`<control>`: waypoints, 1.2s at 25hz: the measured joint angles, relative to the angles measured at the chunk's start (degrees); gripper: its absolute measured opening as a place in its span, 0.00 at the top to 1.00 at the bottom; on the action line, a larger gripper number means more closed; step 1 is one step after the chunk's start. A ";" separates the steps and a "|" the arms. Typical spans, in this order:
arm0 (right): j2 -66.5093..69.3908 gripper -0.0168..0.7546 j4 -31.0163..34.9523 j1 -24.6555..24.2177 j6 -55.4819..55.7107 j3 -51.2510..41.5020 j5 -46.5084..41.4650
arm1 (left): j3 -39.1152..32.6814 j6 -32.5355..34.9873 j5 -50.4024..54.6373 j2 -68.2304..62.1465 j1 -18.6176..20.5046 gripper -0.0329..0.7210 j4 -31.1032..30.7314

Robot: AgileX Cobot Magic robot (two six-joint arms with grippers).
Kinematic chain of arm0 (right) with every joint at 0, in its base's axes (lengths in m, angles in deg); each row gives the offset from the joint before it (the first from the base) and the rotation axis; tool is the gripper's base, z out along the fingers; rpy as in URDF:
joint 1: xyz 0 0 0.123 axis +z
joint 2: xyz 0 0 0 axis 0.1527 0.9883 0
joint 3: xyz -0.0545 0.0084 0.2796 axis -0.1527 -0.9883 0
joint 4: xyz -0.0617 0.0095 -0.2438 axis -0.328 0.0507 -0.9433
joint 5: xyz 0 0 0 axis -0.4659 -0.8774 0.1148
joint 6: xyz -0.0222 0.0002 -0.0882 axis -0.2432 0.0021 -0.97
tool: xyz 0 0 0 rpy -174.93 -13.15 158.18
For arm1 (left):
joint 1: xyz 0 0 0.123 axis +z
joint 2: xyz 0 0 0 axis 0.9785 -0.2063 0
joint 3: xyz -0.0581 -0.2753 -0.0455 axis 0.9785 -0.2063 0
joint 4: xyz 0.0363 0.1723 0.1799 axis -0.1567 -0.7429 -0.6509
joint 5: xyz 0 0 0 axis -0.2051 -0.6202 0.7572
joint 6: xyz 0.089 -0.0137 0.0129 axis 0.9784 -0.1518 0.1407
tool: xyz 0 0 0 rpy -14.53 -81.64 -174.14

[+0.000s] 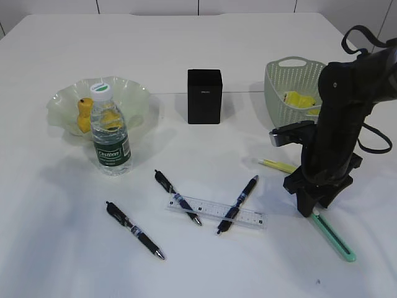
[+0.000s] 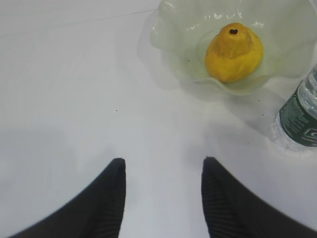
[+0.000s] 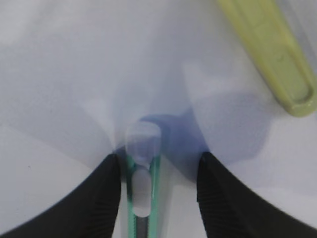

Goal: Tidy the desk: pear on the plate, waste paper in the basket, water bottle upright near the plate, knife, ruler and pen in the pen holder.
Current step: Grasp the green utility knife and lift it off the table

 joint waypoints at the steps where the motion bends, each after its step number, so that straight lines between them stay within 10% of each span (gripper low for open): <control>1: 0.00 0.49 0.08 0.00 0.00 0.00 0.00 | 0.00 0.00 0.00 0.00 0.00 0.49 0.00; 15: 0.00 0.50 0.01 0.00 0.16 0.00 0.00 | 0.00 0.00 0.00 0.00 0.00 0.49 0.00; 30: 0.03 0.81 0.54 0.00 0.22 0.00 0.50 | 0.00 0.00 0.00 0.00 0.00 0.49 0.00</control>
